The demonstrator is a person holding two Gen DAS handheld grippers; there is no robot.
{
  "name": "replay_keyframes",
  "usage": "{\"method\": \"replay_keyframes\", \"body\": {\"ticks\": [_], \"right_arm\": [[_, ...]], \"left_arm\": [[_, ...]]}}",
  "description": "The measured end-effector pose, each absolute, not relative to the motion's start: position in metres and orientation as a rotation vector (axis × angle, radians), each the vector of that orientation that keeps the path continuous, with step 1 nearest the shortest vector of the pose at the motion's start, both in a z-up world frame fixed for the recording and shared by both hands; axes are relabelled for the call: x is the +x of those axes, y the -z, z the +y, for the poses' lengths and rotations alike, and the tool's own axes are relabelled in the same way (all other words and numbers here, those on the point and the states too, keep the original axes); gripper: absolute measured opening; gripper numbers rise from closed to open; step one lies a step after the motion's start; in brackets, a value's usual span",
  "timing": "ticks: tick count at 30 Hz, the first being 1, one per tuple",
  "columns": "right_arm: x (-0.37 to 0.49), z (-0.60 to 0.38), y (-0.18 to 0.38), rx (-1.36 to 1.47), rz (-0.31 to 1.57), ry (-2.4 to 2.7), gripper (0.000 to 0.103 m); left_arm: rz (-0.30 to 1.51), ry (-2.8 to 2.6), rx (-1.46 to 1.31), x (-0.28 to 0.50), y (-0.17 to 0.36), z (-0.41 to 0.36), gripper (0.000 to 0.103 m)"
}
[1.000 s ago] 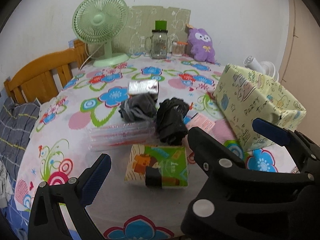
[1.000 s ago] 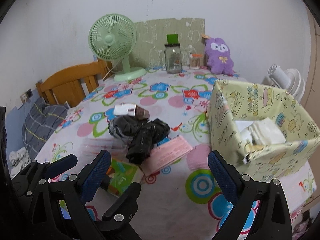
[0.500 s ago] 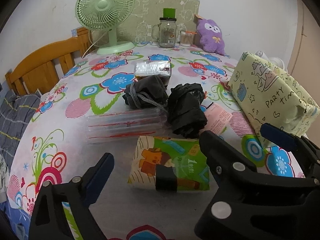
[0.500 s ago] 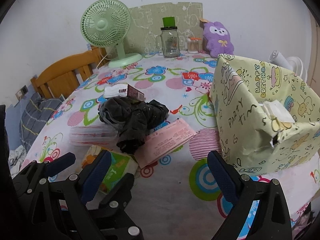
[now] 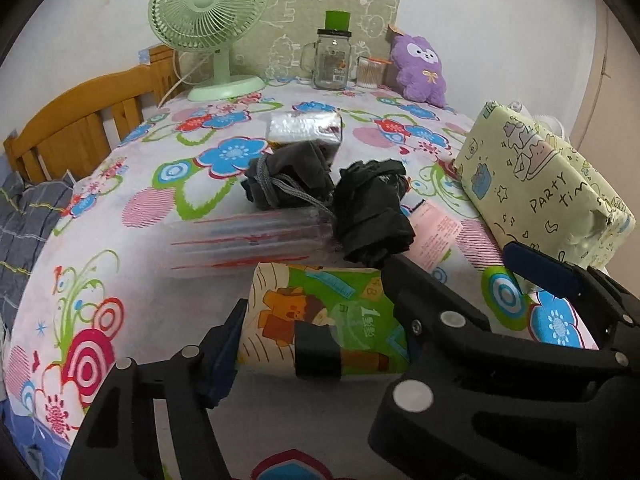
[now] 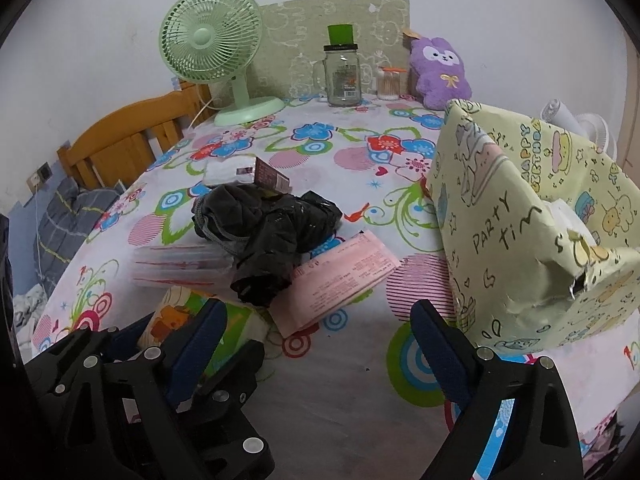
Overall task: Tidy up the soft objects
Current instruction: 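Reach the left tool to the green diaper pack and the right tool to the black bag, then grasp the green diaper pack with the left tool while the right tool grasps the black bag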
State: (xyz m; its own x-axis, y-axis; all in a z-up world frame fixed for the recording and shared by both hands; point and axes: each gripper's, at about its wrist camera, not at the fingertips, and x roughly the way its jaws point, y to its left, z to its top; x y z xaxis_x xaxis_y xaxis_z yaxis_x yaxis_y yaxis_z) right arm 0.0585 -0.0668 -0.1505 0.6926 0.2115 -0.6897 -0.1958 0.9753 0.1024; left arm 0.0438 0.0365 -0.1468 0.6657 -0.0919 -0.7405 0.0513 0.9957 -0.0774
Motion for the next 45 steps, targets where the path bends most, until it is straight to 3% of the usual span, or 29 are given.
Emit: {"method": "replay_keyframes", "body": {"ticks": [13, 19, 26, 33, 36, 45], "right_arm": [[0.077, -0.050, 0.131, 0.039, 0.732, -0.266, 0.079], [0.097, -0.045, 0.137, 0.050, 0.781, -0.286, 0.063], [0.112, -0.041, 0.142, 0.043, 0.807, -0.299, 0.061], [0.118, -0.036, 0.150, 0.050, 0.850, -0.323, 0.032], [0.117, -0.037, 0.149, 0.046, 0.847, -0.322, 0.025], [0.106, -0.044, 0.137, 0.058, 0.814, -0.317, 0.024]], "left_arm": [[0.774, 0.009, -0.047, 0.056, 0.125, 0.055, 0.072], [0.782, -0.014, -0.048, 0.071, 0.128, 0.062, 0.072], [0.800, -0.010, -0.055, 0.082, 0.133, 0.063, 0.072], [0.816, -0.005, -0.041, 0.085, 0.137, 0.059, 0.072], [0.815, -0.002, -0.043, 0.085, 0.136, 0.058, 0.072], [0.795, 0.005, -0.045, 0.078, 0.125, 0.053, 0.072]]}}
